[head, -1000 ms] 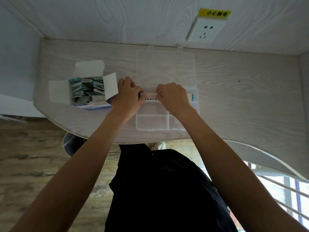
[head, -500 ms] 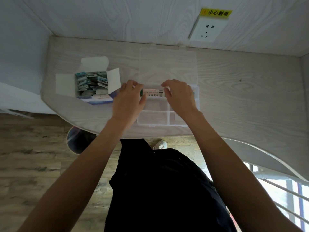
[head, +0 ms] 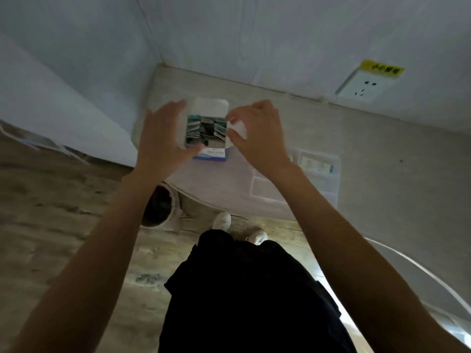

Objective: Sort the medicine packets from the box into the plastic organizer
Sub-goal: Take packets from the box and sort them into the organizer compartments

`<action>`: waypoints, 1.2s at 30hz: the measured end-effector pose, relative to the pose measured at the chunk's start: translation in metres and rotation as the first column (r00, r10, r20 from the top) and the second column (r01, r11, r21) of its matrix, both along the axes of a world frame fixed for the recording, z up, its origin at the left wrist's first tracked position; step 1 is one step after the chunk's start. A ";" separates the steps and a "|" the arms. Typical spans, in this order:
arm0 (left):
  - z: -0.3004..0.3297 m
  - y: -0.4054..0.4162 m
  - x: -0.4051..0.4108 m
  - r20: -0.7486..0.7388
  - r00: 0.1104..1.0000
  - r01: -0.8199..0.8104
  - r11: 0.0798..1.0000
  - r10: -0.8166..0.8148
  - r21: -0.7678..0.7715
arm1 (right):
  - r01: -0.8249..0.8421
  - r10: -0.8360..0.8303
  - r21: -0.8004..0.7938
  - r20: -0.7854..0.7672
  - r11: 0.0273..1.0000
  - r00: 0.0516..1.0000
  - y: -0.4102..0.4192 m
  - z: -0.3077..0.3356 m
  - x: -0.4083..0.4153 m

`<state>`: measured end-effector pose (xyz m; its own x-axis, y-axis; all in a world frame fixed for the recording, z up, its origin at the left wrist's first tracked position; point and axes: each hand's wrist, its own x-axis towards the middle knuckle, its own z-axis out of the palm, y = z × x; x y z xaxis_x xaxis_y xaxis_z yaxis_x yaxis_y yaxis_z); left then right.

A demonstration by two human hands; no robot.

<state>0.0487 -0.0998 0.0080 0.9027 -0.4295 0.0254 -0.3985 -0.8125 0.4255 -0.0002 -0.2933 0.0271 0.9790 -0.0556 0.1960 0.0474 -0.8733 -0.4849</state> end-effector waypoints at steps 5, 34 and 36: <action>-0.022 -0.001 0.024 -0.091 0.992 0.086 0.996 -0.083 0.034 | -0.051 -0.034 -0.396 -0.205 0.917 0.978 0.029 -0.014 0.032; -0.045 0.006 0.025 0.063 0.991 0.122 0.990 -0.117 -0.074 | -0.043 -0.046 -0.367 -0.230 0.929 0.972 0.058 -0.016 0.039; -0.045 0.007 0.023 0.088 0.987 0.138 0.988 -0.132 -0.066 | -0.070 -0.031 -0.416 -0.230 0.907 0.973 0.059 -0.016 0.040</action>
